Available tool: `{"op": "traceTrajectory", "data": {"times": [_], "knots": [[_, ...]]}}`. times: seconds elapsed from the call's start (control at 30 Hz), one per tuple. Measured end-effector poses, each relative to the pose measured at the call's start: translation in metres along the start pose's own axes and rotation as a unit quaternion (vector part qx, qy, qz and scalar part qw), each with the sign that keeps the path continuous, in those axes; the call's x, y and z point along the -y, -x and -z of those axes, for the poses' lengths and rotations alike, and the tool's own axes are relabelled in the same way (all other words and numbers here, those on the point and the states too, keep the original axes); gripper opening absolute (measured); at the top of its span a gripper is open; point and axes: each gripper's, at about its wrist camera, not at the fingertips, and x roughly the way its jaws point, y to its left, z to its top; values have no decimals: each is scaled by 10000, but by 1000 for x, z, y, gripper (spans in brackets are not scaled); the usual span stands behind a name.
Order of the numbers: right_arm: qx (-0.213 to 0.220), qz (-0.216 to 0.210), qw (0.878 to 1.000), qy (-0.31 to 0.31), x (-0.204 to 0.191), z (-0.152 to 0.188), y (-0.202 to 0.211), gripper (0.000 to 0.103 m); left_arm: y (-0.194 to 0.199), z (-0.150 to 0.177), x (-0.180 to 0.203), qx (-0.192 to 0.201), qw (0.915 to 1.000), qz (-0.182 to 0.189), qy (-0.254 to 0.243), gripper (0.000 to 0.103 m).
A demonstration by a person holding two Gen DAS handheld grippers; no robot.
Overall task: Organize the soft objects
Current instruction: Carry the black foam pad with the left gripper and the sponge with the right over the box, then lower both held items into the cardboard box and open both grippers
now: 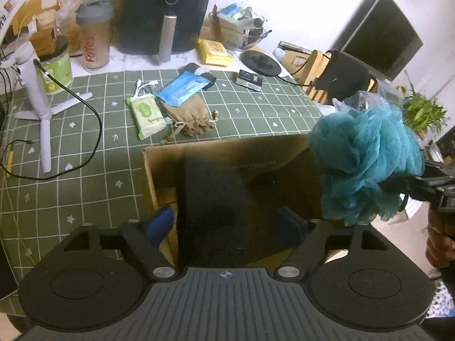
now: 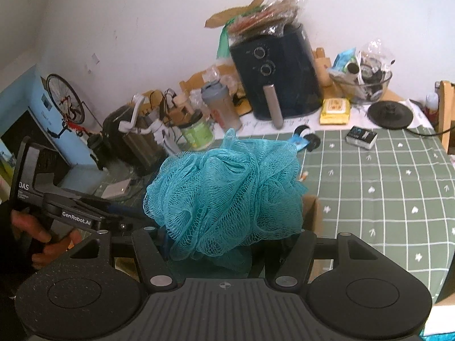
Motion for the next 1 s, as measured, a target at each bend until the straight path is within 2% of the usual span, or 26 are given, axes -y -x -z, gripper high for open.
{"op": "traceTrajectory", "data": {"times": [0.2, 0.33, 0.63, 0.67, 0.8, 1.0], "knots": [[-177, 98, 9998, 77, -7, 8, -9, 65, 5, 11, 8, 91, 9999, -96, -91, 82], [-203, 134, 9996, 124, -11, 8, -10, 65, 12, 16, 9, 271, 9996, 7, -59, 82], [-134, 165, 9989, 428, -26, -7, -14, 67, 21, 20, 5, 382, 9993, 60, 9, 82], [-120, 198, 9987, 446, -27, -8, -15, 68, 22, 21, 4, 388, 9992, 55, 22, 82], [-390, 539, 9968, 454, -24, -8, -30, 103, 23, 22, -1, 393, 9992, 48, 114, 82], [-673, 649, 9943, 512, -23, 3, -41, 103, 20, 25, -8, 331, 9992, 5, 207, 82]]}}
